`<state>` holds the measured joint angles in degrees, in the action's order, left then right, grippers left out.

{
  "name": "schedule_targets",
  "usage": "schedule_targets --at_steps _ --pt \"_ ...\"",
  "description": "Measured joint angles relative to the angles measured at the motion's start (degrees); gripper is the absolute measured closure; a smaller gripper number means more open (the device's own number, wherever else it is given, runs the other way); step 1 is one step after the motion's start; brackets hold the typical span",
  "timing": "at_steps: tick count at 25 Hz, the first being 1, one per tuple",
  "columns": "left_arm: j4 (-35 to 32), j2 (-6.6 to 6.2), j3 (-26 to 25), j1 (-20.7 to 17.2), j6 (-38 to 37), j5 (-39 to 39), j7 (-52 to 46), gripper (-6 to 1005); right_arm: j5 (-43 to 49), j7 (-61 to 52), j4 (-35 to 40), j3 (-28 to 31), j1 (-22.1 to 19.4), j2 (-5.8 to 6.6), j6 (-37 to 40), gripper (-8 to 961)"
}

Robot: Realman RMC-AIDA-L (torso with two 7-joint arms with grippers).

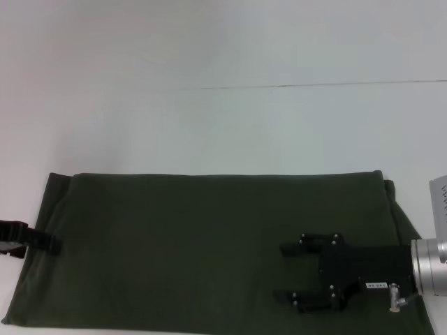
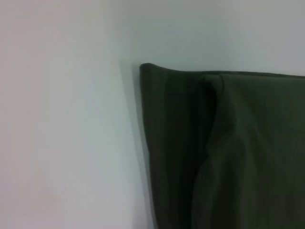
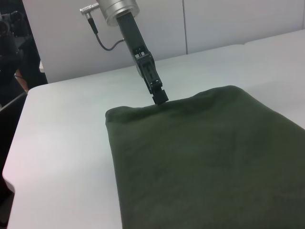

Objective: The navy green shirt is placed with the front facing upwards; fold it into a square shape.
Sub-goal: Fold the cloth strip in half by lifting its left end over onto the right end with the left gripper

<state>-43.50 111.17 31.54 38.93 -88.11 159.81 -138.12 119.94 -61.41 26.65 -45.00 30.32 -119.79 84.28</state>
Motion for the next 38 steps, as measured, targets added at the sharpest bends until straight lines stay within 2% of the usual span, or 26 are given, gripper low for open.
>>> schedule_targets --at_steps 38 --pt "2.11 0.00 -0.36 1.11 -0.83 -0.63 -0.04 184 0.21 -0.03 -0.11 -0.08 0.09 0.00 0.11 94"
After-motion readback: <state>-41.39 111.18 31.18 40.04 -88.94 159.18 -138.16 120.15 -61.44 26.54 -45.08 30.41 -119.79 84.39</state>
